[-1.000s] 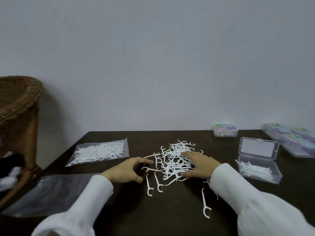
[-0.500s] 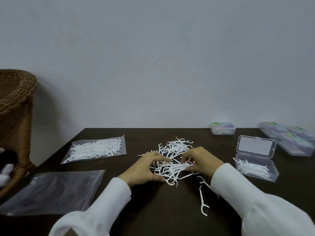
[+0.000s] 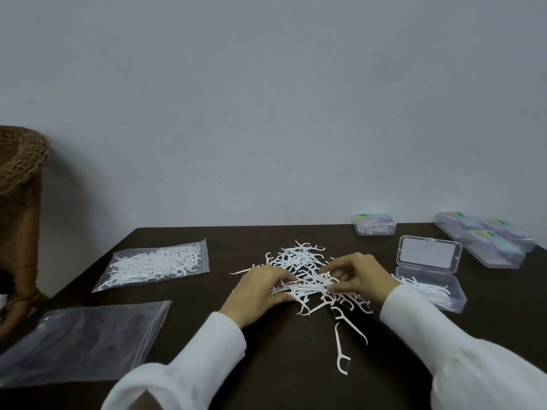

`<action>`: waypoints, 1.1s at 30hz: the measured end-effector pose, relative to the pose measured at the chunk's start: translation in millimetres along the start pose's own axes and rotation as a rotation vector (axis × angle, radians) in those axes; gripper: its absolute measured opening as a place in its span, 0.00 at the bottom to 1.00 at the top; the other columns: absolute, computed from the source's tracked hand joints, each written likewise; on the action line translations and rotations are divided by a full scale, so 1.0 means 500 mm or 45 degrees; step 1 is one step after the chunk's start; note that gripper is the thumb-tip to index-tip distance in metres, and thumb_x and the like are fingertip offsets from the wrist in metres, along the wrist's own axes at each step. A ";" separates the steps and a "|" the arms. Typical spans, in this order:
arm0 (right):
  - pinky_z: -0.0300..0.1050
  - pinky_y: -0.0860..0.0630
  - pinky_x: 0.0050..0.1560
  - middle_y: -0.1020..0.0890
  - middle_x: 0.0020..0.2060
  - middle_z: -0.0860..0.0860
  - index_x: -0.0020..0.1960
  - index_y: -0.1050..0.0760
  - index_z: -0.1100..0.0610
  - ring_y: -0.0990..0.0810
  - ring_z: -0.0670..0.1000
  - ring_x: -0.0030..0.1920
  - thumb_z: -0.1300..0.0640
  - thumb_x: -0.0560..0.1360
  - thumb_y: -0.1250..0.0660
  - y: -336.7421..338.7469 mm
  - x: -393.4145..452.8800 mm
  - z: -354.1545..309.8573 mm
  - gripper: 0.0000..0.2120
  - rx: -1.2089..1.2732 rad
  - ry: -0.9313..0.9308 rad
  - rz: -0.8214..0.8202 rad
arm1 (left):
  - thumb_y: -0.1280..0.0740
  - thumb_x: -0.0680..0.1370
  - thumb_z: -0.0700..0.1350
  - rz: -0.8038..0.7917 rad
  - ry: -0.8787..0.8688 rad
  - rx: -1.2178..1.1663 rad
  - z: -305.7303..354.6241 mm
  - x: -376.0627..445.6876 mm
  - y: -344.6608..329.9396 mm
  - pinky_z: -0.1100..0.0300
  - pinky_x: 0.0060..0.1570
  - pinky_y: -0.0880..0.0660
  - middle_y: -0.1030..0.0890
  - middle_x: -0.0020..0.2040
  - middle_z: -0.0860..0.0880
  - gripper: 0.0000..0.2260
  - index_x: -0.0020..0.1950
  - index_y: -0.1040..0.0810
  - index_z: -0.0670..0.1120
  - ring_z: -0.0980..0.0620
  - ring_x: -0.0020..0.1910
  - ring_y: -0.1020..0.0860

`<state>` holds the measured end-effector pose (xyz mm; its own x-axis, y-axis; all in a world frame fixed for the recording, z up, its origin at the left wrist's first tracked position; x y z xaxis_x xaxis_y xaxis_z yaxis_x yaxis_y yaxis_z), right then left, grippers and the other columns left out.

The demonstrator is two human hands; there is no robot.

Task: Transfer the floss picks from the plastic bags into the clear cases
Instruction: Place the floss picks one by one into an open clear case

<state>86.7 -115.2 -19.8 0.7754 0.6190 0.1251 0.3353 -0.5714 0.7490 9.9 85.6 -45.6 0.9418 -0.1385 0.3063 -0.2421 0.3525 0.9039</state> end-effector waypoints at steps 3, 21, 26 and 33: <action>0.26 0.29 0.35 0.21 0.33 0.48 0.41 0.20 0.53 0.26 0.39 0.29 0.61 0.64 0.23 0.014 -0.008 0.008 0.09 0.019 -0.033 0.024 | 0.32 0.76 0.54 0.006 -0.036 0.026 0.004 0.005 -0.003 0.61 0.55 0.30 0.21 0.55 0.54 0.15 0.60 0.22 0.52 0.56 0.55 0.25; 0.31 0.27 0.43 0.18 0.42 0.48 0.48 0.19 0.52 0.21 0.43 0.43 0.60 0.69 0.27 0.141 -0.100 0.066 0.08 -0.020 -0.125 0.378 | 0.28 0.70 0.45 0.395 -0.310 0.256 0.084 0.039 -0.002 0.65 0.32 0.25 0.19 0.33 0.54 0.01 0.39 0.18 0.48 0.53 0.32 0.21; 0.34 0.26 0.45 0.19 0.43 0.48 0.48 0.20 0.52 0.22 0.42 0.42 0.61 0.70 0.29 0.189 -0.139 0.103 0.09 -0.019 -0.180 0.489 | 0.30 0.75 0.45 0.501 -0.145 -0.059 0.142 0.065 0.001 0.65 0.45 0.26 0.16 0.44 0.53 0.06 0.50 0.16 0.47 0.56 0.42 0.20; 0.40 0.25 0.55 0.19 0.47 0.50 0.50 0.19 0.55 0.24 0.44 0.45 0.63 0.72 0.31 0.218 -0.156 0.171 0.08 -0.203 -0.319 0.409 | 0.33 0.77 0.46 0.421 -0.075 -0.288 0.219 0.117 -0.035 0.64 0.49 0.26 0.16 0.47 0.53 0.08 0.54 0.17 0.48 0.58 0.45 0.22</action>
<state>108.5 -271.9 -3.5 0.9392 0.2626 0.2214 -0.0158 -0.6109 0.7916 43.9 -29.9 -10.6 0.8052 -0.0339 0.5920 -0.4661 0.5809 0.6673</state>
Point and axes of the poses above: each hand's wrist, its own x-axis towards the middle knuckle, its own y-axis out of the back of the hand, z = x × y, the point moved 2 cm from there along x, towards the middle knuckle
